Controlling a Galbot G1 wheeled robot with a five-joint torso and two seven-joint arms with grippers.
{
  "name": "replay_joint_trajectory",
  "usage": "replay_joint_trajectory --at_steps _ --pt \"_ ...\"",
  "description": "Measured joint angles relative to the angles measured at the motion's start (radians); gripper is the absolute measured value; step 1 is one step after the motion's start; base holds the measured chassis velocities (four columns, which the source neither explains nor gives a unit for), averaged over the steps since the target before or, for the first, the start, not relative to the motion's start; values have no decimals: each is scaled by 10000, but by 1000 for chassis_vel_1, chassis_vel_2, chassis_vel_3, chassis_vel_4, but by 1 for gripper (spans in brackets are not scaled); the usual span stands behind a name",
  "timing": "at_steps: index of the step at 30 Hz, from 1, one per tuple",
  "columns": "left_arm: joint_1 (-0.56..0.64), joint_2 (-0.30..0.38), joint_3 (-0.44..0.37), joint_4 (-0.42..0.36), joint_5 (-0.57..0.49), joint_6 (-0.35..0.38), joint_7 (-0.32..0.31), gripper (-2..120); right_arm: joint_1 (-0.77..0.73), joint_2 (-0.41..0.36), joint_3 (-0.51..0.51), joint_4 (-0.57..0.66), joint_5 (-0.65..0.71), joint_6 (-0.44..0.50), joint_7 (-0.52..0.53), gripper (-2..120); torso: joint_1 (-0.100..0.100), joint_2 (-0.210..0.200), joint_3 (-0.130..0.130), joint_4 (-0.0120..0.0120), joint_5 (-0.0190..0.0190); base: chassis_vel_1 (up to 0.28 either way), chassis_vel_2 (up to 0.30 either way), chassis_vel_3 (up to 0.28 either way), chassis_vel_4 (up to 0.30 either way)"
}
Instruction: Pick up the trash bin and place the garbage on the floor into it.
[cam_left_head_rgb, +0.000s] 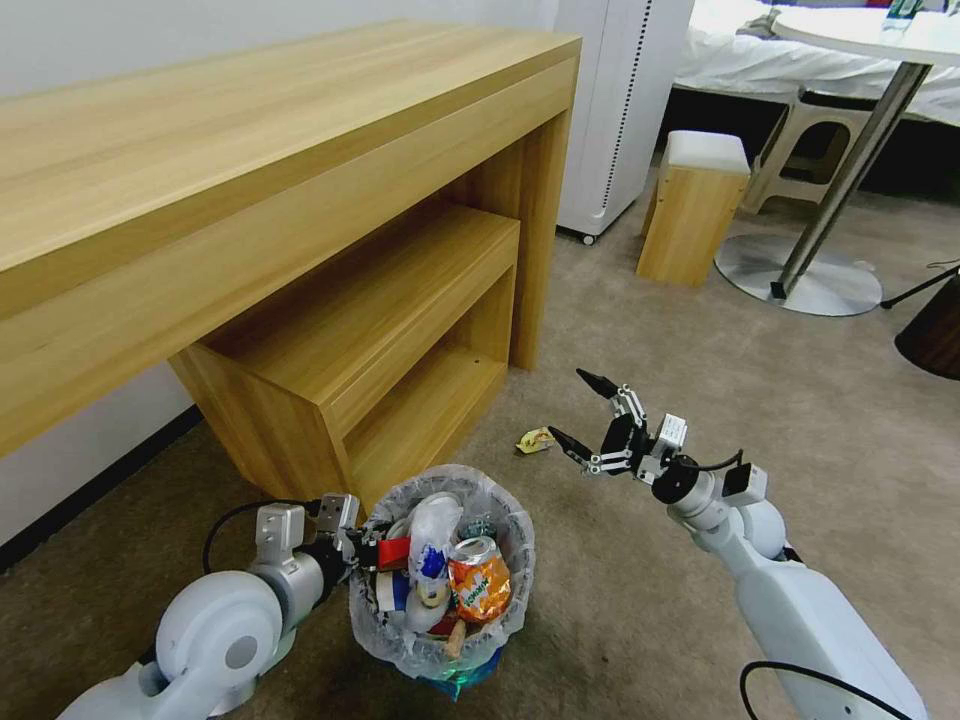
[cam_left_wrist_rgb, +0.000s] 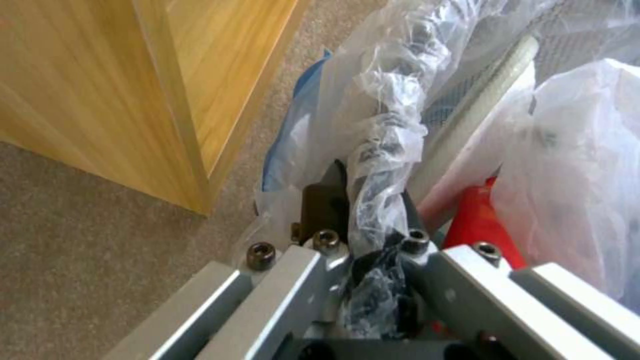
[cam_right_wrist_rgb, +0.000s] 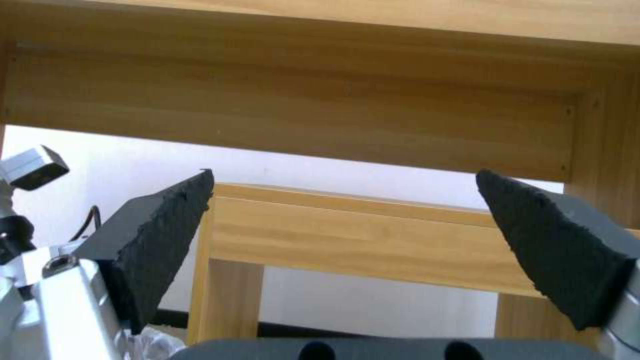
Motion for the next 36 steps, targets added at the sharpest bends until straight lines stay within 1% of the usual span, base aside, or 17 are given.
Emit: replay_joint_trajectory --at_steps 6,12,19,24,36 --pt "115 41 -63 -36 10 -12 -3 0 -34 -28 33 28 11 13 -7 100 0 0 0 1 0 0 0 0 0" --pt "187 34 -75 -156 82 -12 -180 0 -29 13 6 28 12 18 -11 100 0 -1 0 1 1 0 0 0 0" --pt "243 48 -86 -166 215 -70 -58 0 -64 25 -14 60 17 29 102 100 0 0 0 2 0 0 0 0 0" --pt "300 47 -84 -165 308 -97 -18 0 -93 -13 -56 159 284 -9 248 100 0 0 0 1 0 0 0 0 0" --pt "445 80 -67 -166 473 -132 143 0 -40 102 -38 75 189 -216 -487 100 0 0 0 2 0 0 0 0 0"
